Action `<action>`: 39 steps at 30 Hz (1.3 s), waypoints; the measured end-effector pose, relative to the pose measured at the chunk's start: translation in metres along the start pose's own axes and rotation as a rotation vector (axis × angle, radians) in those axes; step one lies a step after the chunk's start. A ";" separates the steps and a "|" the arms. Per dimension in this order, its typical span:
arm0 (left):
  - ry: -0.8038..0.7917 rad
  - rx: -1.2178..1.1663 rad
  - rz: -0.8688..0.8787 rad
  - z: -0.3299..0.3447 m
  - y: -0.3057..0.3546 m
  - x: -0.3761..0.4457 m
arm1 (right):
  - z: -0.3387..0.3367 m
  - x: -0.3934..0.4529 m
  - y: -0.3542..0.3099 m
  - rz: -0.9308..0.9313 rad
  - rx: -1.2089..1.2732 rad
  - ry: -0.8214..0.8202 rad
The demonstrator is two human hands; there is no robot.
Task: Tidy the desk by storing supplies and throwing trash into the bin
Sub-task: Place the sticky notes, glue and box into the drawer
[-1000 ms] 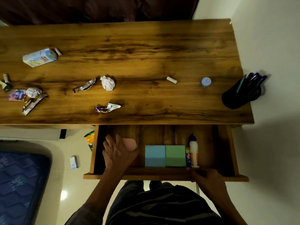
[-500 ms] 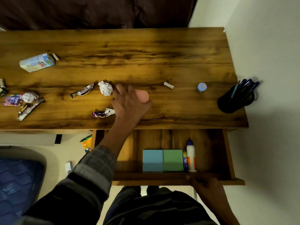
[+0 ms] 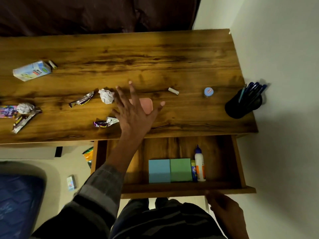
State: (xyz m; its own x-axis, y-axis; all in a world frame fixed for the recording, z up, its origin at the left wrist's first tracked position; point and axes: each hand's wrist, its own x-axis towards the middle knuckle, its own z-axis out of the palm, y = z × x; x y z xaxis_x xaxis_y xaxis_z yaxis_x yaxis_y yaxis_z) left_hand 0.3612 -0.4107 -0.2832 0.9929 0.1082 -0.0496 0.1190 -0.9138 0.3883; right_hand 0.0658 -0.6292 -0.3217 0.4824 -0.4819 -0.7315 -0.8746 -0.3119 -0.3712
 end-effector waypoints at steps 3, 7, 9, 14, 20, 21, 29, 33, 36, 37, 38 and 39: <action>0.066 -0.198 0.140 -0.029 -0.012 -0.054 | 0.000 0.005 0.015 0.195 0.230 0.027; 0.158 -0.651 -0.179 -0.032 -0.053 -0.155 | -0.008 0.001 0.004 0.275 0.691 -0.110; 0.254 -0.887 -0.699 -0.031 -0.073 -0.181 | -0.017 0.000 0.000 0.262 0.883 -0.160; 0.094 -1.559 -1.516 -0.037 -0.108 -0.201 | -0.015 0.015 -0.017 0.515 1.240 -0.213; -0.034 -1.807 -1.631 -0.040 -0.099 -0.199 | -0.025 0.026 -0.028 0.455 1.343 -0.303; -0.037 -1.814 -1.615 -0.037 -0.104 -0.197 | -0.025 0.030 -0.028 0.442 1.334 -0.328; -0.093 -1.740 -1.373 -0.031 -0.097 -0.158 | -0.031 0.045 -0.060 0.361 1.397 -0.368; -0.115 -1.743 -1.357 -0.027 -0.089 -0.136 | -0.037 0.056 -0.081 0.268 1.444 -0.422; -0.119 -1.763 -1.340 -0.028 -0.081 -0.119 | -0.041 0.062 -0.097 0.235 1.485 -0.441; -0.129 -1.771 -1.320 -0.027 -0.080 -0.114 | -0.042 0.063 -0.102 0.230 1.502 -0.448; -0.135 -1.778 -1.299 -0.026 -0.080 -0.108 | -0.043 0.066 -0.107 0.223 1.516 -0.453; -0.138 -1.782 -1.281 -0.025 -0.080 -0.102 | -0.045 0.068 -0.112 0.216 1.522 -0.453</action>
State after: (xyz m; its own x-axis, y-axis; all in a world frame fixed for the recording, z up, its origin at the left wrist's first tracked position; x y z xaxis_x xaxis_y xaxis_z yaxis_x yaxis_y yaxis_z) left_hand 0.2502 -0.3390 -0.2862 0.4028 0.0927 -0.9106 0.4808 0.8251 0.2967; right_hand 0.1991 -0.6638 -0.3043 0.5375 -0.0498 -0.8418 -0.2872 0.9278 -0.2382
